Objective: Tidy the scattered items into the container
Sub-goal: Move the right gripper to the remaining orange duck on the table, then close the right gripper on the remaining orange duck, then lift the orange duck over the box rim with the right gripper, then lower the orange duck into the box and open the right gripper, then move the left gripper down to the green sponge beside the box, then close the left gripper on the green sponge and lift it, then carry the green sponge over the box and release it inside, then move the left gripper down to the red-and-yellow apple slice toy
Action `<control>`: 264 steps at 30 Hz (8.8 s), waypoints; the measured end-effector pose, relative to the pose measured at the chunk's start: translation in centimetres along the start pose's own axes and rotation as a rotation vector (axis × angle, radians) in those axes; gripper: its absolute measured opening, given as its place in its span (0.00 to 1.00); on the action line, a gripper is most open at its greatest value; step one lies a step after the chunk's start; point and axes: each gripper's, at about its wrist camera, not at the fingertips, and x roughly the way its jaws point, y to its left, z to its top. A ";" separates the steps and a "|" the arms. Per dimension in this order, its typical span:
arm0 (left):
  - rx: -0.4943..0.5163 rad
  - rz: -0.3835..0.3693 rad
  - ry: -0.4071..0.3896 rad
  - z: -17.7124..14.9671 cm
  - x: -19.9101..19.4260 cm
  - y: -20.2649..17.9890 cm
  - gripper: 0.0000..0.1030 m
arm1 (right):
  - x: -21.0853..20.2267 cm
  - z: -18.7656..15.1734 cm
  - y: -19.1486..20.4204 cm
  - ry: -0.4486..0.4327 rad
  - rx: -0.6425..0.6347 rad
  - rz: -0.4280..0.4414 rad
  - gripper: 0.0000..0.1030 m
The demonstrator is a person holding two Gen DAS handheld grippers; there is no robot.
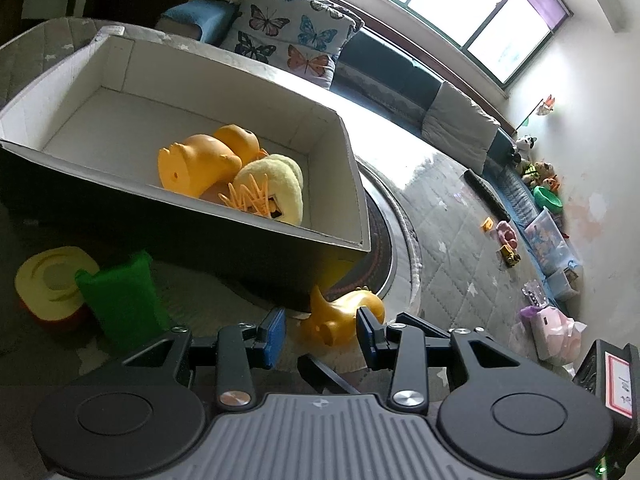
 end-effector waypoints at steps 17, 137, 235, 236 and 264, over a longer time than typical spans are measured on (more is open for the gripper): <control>-0.011 -0.029 0.057 0.3 2.3 0.0 0.40 | 1.4 0.2 -0.5 0.020 0.010 0.028 0.77; -0.123 0.096 -0.116 -2.9 -7.7 8.9 0.29 | -0.2 2.1 8.5 -0.048 -0.140 0.167 0.79; -0.053 -0.020 -0.242 5.1 -6.0 7.7 0.24 | 2.3 8.3 6.8 -0.177 -0.120 0.055 0.44; -0.052 -0.014 -0.244 4.8 -6.4 7.8 0.23 | 2.1 8.1 7.1 -0.177 -0.125 0.059 0.44; -0.164 0.105 -0.215 -1.5 -10.0 14.3 0.26 | 1.8 4.0 12.7 -0.084 -0.215 0.204 0.60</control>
